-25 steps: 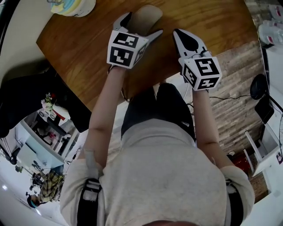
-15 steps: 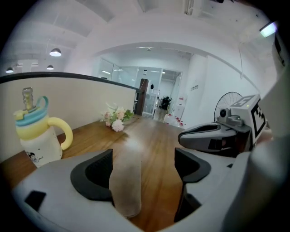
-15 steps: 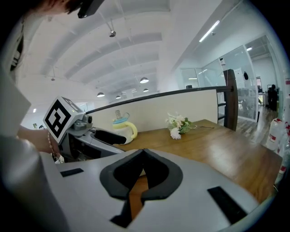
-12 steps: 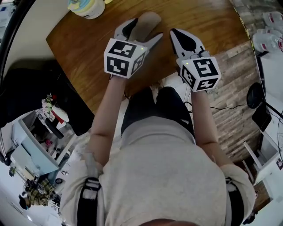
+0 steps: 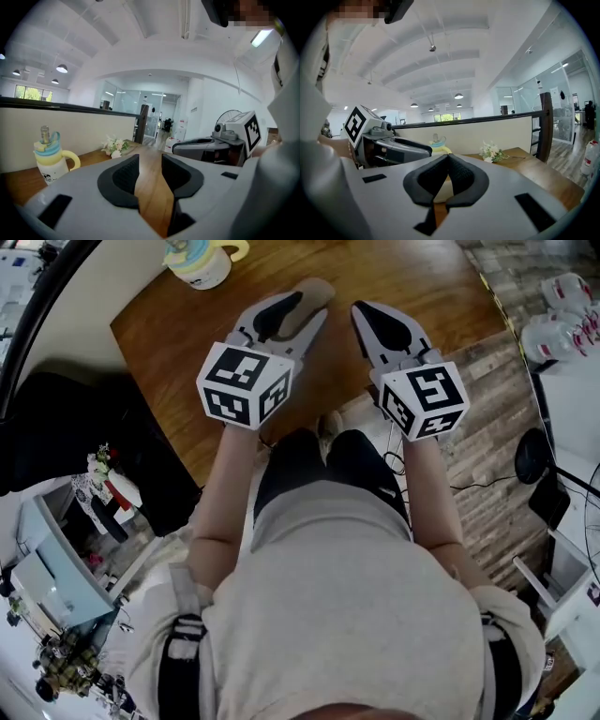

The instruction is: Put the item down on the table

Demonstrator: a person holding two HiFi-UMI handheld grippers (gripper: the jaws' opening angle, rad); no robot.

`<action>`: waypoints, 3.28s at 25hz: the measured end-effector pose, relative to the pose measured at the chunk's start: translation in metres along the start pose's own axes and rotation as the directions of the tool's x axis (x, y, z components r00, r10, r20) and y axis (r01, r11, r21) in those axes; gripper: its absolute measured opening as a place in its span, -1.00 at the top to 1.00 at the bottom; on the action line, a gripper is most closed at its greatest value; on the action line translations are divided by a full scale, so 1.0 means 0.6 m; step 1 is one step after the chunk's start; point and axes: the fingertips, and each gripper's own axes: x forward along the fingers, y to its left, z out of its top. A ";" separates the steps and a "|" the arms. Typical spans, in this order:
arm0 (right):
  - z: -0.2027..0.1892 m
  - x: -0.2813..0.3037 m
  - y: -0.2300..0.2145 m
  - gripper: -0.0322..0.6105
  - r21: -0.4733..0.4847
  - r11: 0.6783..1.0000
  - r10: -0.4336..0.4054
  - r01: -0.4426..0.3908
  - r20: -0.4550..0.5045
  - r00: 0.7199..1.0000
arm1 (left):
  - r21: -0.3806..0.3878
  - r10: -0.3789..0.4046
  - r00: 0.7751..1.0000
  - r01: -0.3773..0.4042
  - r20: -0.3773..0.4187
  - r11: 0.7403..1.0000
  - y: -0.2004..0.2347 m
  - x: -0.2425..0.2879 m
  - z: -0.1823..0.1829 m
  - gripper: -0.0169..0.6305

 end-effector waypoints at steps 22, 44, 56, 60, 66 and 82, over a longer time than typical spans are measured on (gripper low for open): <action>0.029 -0.064 0.073 0.87 -0.007 0.998 0.070 -0.070 0.077 0.995 | -0.085 0.022 0.993 -0.012 0.112 0.996 -0.059 -0.088 0.011 0.91; 0.010 -0.055 0.071 0.87 -0.027 0.996 0.090 -0.089 0.035 0.995 | -0.105 -0.001 0.999 0.005 0.039 0.994 -0.063 -0.074 -0.018 0.91; 0.005 -0.060 0.071 0.87 -0.020 0.995 0.102 -0.101 0.020 0.995 | -0.094 -0.011 1.000 0.011 0.008 0.996 -0.071 -0.067 -0.020 0.91; 0.004 -0.059 0.069 0.87 -0.025 0.994 0.105 -0.105 0.014 0.994 | -0.092 -0.022 1.000 0.022 -0.001 0.995 -0.078 -0.060 -0.026 0.91; 0.001 -0.059 0.073 0.87 -0.024 0.992 0.121 -0.121 0.013 0.993 | -0.093 -0.023 1.000 0.022 -0.013 0.995 -0.079 -0.055 -0.031 0.91; 0.002 -0.053 0.081 0.87 -0.031 0.990 0.136 -0.135 0.011 0.991 | -0.092 -0.010 0.999 0.005 -0.049 0.996 -0.065 -0.055 -0.043 0.91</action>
